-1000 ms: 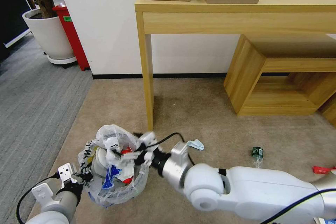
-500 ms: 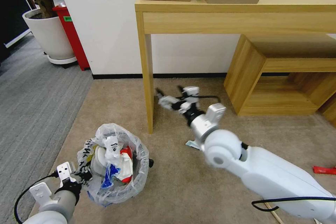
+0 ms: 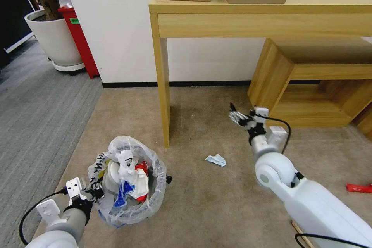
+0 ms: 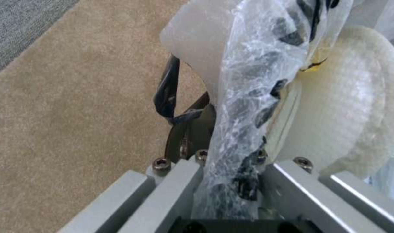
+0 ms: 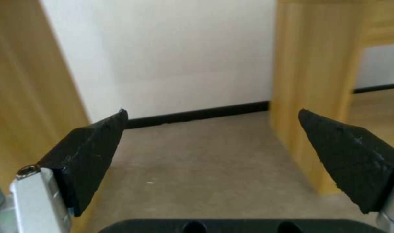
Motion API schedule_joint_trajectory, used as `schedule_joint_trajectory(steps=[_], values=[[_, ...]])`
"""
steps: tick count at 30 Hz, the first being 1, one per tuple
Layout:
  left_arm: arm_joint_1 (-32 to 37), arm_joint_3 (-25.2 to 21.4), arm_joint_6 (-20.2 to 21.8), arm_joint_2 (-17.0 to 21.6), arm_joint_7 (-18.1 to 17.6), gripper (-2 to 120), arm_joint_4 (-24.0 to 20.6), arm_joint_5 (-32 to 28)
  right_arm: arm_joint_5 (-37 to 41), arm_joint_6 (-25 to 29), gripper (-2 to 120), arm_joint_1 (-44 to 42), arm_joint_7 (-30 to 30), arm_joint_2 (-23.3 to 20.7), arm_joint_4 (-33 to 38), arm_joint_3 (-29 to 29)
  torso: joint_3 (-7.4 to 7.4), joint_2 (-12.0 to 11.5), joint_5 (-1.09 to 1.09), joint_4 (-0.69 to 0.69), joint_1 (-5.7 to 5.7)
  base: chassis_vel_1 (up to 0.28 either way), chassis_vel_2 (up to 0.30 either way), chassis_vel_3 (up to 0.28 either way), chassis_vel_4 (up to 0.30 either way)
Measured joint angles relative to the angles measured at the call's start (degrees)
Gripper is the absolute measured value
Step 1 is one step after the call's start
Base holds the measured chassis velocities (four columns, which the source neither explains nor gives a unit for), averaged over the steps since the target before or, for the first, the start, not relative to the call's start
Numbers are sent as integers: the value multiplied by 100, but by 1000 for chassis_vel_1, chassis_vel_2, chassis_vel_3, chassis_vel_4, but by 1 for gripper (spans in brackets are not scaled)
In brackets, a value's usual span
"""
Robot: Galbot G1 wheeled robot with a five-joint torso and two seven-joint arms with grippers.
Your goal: Pick up the trash bin and place the garbage on the floor into it.
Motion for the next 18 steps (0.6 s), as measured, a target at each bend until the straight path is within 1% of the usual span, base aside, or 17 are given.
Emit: schedule_joint_trajectory(steps=[3, 4, 6, 9, 10, 13, 18], values=[[1, -3, -1, 4, 20, 0, -44, 39, -244, -44, 100, -255, 48, 103, -48, 344, 0, 0, 0, 1, 0, 0, 0, 0, 0], [1, -3, -1, 4, 20, 0, -44, 39, -244, -44, 100, -255, 48, 103, -48, 344, 0, 0, 0, 1, 0, 0, 0, 0, 0], [3, -4, -5, 14, 32, 0, -68, 50, -435, -34, 100, -399, 45, 149, -104, 567, 0, 0, -1, 0, 0, 0, 0, 0, 0], [-17, -2, -7, 16, 42, 0, -83, 63, -542, -23, 100, -533, 15, 212, -107, 755, 0, 0, -1, 0, 0, 0, 0, 0, 0], [-42, 12, -14, 14, 49, 0, -86, 78, -647, 34, 100, -615, -46, 281, -107, 885, 0, 0, -1, 0, 0, 0, 0, 0, 0], [-85, 53, -14, 6, 57, 0, -86, 90, -750, 155, 100, -715, -108, 362, -105, 1024, 0, 0, -1, 1, 0, 0, 0, 0, 0], [-157, 129, -16, -32, 75, 0, -44, 132, -965, 237, 100, -1070, -219, 500, -44, 1333, 0, 0, -1, 1, 0, 0, 0, 0, 0]])
